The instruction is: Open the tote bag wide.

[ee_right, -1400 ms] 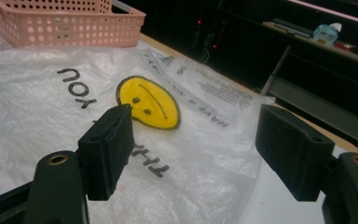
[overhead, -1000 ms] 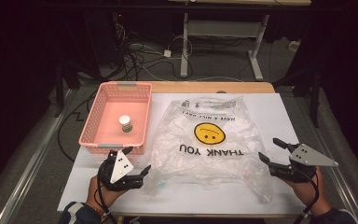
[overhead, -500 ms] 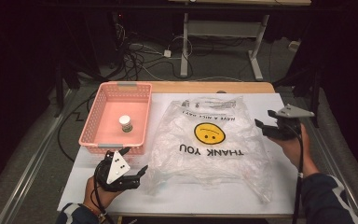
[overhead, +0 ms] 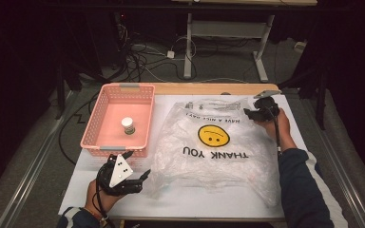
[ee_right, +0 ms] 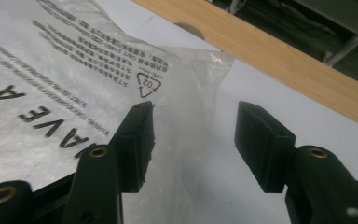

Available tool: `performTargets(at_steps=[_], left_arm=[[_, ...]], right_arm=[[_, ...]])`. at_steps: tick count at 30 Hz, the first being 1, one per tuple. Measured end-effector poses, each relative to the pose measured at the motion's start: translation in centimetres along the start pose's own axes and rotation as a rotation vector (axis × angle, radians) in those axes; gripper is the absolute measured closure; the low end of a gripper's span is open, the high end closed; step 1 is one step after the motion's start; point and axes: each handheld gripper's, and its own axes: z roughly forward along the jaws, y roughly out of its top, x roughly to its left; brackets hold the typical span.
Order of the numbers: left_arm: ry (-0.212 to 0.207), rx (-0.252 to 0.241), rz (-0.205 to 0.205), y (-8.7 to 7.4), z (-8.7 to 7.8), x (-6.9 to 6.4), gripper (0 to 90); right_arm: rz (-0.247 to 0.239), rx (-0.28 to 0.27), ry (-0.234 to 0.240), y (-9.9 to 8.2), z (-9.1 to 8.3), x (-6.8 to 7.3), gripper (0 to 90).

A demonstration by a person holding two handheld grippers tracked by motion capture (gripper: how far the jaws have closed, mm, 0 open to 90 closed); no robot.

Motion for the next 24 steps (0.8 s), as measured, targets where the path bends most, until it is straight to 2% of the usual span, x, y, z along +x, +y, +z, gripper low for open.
performTargets(at_steps=[3,4,5,6,9,10,17,20,24], left_arm=[[-0.003,0.001,-0.003,-0.1,0.0,0.0,18.6],[-0.001,0.005,-0.004,-0.1,0.0,0.1,18.6],[0.001,0.012,0.0,-0.1,0.0,0.0,19.2],[0.001,0.012,0.0,-0.1,0.0,0.0,19.2],[-0.001,0.011,0.009,-0.1,-0.1,-0.2,19.2],[0.002,0.012,0.019,0.0,-0.1,-0.3,19.2],[0.002,0.019,0.023,0.0,0.0,-0.5,19.5],[0.004,0.018,0.029,0.1,0.0,-0.6,19.5],[0.003,0.018,0.032,0.1,0.0,-0.6,19.5]], right_arm=[[0.0,0.04,-0.007,0.3,1.0,0.1,63.8],[0.0,0.04,-0.007,0.3,1.0,0.1,63.8],[0.008,0.045,0.004,0.3,1.1,0.1,76.9],[0.016,0.048,0.003,0.3,1.1,0.1,80.1],[-0.003,0.061,0.002,0.2,1.0,0.0,89.0],[0.0,0.064,-0.008,0.2,0.9,-0.1,89.9],[0.051,0.057,-0.048,-0.3,-0.3,-1.3,90.0],[0.066,0.065,-0.076,-1.0,-0.9,-2.2,90.0],[0.114,0.079,-0.099,-2.2,-1.7,-3.8,90.0]])
